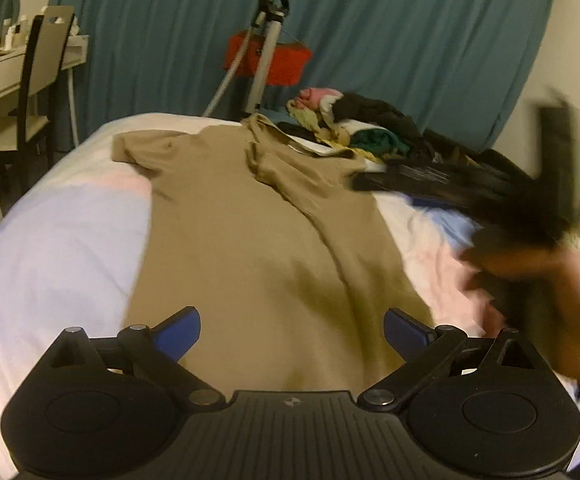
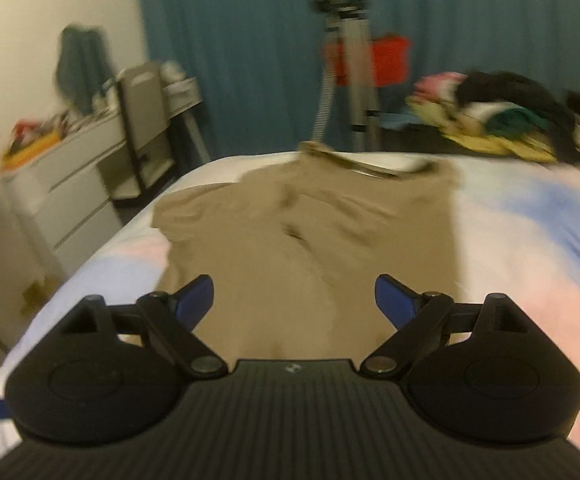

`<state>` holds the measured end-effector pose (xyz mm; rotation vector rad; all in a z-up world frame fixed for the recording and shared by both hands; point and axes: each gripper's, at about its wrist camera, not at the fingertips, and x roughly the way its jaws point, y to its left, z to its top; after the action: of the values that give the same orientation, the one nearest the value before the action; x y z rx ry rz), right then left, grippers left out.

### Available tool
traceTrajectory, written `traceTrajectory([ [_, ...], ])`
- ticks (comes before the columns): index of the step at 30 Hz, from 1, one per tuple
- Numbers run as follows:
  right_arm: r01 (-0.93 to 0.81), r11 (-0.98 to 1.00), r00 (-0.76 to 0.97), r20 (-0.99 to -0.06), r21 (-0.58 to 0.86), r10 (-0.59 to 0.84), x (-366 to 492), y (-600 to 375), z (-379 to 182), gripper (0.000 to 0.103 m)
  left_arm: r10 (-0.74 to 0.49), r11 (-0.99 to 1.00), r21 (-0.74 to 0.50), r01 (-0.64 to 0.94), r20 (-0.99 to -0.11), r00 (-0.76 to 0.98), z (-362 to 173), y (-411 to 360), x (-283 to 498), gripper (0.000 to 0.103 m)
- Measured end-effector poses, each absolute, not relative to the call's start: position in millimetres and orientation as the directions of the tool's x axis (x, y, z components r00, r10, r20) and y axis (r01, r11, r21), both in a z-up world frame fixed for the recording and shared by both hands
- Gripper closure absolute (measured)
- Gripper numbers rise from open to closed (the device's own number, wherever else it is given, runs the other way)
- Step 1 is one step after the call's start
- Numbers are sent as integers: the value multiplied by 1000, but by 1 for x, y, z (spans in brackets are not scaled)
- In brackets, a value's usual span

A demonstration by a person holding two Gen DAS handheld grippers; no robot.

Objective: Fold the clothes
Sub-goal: 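Grasp the other shirt side with the right gripper and fold it over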

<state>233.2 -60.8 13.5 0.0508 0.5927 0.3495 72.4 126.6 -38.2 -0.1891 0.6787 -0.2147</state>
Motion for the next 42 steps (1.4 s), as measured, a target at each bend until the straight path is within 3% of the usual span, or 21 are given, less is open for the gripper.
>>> traceTrajectory([
  [11, -597, 799, 638, -563, 68, 525, 396, 149, -45, 14, -155, 974, -226, 11, -634, 757, -78, 171, 118, 4],
  [17, -607, 794, 637, -596, 4, 490, 430, 203, -71, 15, -61, 969, -233, -87, -565, 823, -85, 184, 133, 5],
  [19, -561, 828, 663, -594, 9, 456, 438, 203, -73, 28, -52, 970, -227, -89, -549, 834, -85, 182, 136, 5],
  [20, -536, 844, 674, -594, 15, 439, 442, 201, -73, 45, -51, 970, -226, -88, -544, 837, -86, 181, 136, 5],
  [21, -507, 861, 681, -595, 37, 427, 446, 195, -72, 71, -50, 971, -225, -87, -540, 840, -87, 180, 137, 5],
  [23, -450, 891, 694, -607, 54, 388, 452, 182, -65, 97, -56, 968, -235, -84, -531, 845, -87, 179, 134, 5],
  [26, -453, 891, 721, -576, 30, 386, 448, 164, -42, 99, -65, 960, -269, -84, -502, 863, -81, 184, 122, 6],
  [34, -347, 934, 864, -358, 83, 353, 416, 56, 36, 99, -216, 911, -412, -7, -490, 844, -71, 186, 110, 5],
  [38, -225, 961, 918, -297, 160, 264, 410, -15, 37, 99, -242, 925, -376, 55, -471, 848, -66, 168, 96, 5],
  [42, -108, 973, 930, -324, 206, 172, 412, -69, 7, 99, -267, 934, -342, 102, -481, 835, -72, 145, 95, 5],
])
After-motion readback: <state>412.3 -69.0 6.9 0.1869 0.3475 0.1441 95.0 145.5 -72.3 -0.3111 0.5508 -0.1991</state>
